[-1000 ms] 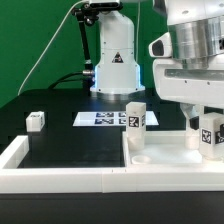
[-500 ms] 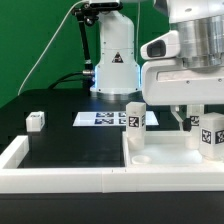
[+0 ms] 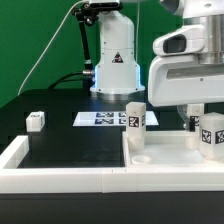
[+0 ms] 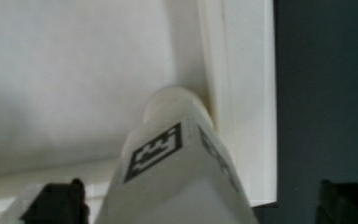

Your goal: Assemble square table

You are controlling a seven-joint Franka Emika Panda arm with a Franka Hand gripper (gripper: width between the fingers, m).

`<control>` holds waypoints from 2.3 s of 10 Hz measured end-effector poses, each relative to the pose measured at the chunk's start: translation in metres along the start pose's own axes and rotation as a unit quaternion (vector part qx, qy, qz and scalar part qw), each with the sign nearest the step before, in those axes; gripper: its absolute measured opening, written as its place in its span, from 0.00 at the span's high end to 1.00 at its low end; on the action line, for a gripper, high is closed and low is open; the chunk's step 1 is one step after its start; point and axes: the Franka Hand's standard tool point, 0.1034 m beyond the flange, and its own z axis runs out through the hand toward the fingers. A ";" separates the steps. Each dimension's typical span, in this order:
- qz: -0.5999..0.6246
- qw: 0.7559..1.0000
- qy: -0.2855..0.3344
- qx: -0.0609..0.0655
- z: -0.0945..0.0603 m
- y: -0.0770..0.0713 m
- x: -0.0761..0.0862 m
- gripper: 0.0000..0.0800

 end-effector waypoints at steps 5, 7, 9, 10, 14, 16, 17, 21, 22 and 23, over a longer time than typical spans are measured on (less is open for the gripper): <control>-0.134 0.991 0.009 -0.002 0.002 0.010 0.003 0.19; -0.134 0.991 0.009 -0.002 0.002 0.010 0.003 0.53; -0.132 0.991 0.009 -0.001 0.002 0.010 0.003 0.64; -0.123 0.992 0.009 -0.001 0.002 0.010 0.003 0.64; 0.062 0.998 0.006 0.014 0.002 0.012 0.003 0.64; 0.176 0.984 0.003 0.018 0.003 0.013 0.003 0.64; 0.225 0.974 0.001 0.019 0.003 0.014 0.002 0.64; 0.478 0.878 -0.002 0.013 0.005 0.012 0.002 0.64; 0.505 0.863 -0.006 0.011 0.005 0.012 0.002 0.64; 0.509 0.861 -0.007 0.013 0.005 0.012 0.002 0.64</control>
Offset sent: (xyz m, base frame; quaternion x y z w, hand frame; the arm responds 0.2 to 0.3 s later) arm -0.0027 -0.0017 -0.0017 0.0171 0.0101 -0.1234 0.9922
